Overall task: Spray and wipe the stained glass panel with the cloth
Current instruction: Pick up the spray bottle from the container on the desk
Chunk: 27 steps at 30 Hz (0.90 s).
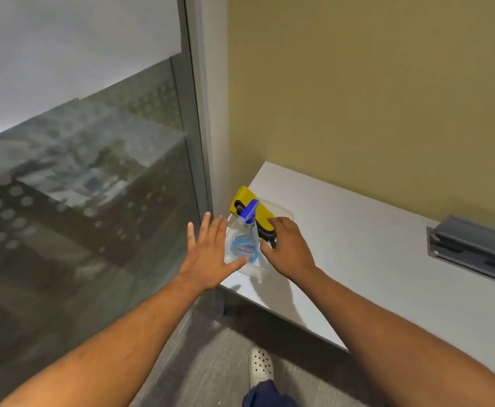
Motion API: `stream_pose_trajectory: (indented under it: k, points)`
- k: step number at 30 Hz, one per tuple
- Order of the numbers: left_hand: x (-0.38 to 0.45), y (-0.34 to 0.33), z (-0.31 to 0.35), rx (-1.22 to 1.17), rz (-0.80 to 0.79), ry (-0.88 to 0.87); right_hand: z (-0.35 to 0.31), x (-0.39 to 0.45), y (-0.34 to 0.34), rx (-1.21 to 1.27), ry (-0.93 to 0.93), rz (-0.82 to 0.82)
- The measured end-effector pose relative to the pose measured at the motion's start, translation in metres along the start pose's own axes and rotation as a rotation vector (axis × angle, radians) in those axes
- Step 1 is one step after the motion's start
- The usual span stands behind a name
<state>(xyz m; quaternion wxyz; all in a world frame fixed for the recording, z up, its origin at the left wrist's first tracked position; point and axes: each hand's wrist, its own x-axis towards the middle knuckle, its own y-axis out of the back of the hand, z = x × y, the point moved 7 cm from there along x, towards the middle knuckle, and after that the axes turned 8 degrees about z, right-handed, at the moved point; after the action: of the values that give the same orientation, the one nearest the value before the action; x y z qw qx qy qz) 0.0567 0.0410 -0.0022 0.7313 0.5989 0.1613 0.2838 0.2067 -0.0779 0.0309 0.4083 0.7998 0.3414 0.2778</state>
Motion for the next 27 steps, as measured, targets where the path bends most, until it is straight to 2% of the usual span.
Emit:
stream_pose_trajectory:
  k: [4,7,12,16,20,23,27]
  points:
    - [0.015,-0.027,0.005,-0.117,-0.113,0.101,0.017,0.028,-0.024,0.196,-0.070,-0.114]
    - [0.020,-0.040,0.013,-0.171,-0.147,0.175,0.018,0.047,-0.044,0.312,-0.026,-0.218]
    - [0.025,-0.048,0.019,-0.191,-0.160,0.244,0.022,0.062,-0.064,0.357,0.042,-0.303]
    - [0.028,-0.042,0.022,-0.304,-0.123,0.299,0.017,0.068,-0.065,0.359,0.119,-0.370]
    - [0.032,-0.031,0.029,-0.493,-0.009,0.322,0.001,0.079,-0.039,0.438,0.160,-0.334]
    - [0.030,-0.019,0.033,-0.748,0.103,0.422,-0.017,0.088,-0.006,0.448,0.180,-0.219]
    - [0.021,0.007,0.040,-0.841,0.262,0.554,-0.046,0.094,0.031,0.487,0.165,-0.053]
